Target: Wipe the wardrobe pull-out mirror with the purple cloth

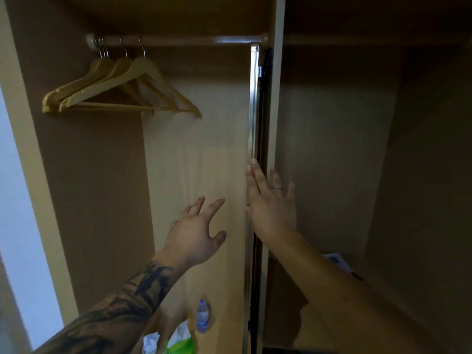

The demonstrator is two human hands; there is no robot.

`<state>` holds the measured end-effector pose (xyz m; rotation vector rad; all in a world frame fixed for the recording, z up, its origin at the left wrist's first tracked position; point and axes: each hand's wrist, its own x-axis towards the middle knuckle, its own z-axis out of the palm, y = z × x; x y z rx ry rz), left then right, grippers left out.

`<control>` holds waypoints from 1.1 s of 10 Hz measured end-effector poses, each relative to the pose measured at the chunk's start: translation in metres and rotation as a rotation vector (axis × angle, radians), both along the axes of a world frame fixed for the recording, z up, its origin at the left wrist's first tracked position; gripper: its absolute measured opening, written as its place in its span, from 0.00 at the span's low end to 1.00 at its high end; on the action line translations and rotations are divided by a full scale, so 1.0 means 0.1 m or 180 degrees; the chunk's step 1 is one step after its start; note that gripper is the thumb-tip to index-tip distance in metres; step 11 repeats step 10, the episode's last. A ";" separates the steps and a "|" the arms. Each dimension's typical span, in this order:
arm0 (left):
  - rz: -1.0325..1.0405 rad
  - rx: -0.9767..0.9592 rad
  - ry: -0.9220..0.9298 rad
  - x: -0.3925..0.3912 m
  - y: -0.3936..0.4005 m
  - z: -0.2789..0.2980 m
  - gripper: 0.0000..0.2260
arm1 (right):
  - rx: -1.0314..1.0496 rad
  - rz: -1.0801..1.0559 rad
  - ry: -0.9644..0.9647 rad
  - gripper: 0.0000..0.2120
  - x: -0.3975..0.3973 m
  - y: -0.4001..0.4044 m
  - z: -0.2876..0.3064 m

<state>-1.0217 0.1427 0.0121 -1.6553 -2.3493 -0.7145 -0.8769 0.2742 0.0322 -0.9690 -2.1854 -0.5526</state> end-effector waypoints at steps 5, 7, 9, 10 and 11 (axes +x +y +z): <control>0.0015 -0.0443 0.0139 0.20 0.06 0.06 0.37 | -0.0232 -0.0071 -0.0252 0.43 0.00 0.07 0.11; 0.0114 -0.0733 0.0291 0.33 -0.09 0.20 0.36 | -0.0584 -0.0095 -0.0410 0.36 0.16 -0.10 0.16; 0.0106 -0.0796 0.0336 0.42 -0.33 0.17 0.36 | -0.1018 0.0076 -0.0419 0.33 0.44 -0.37 -0.13; 0.0077 -0.0866 0.0338 0.40 -0.43 0.13 0.36 | -0.1164 -0.0011 -0.0408 0.32 0.53 -0.50 -0.17; 0.0077 -0.0866 0.0338 0.40 -0.43 0.13 0.36 | -0.1164 -0.0011 -0.0408 0.32 0.53 -0.50 -0.17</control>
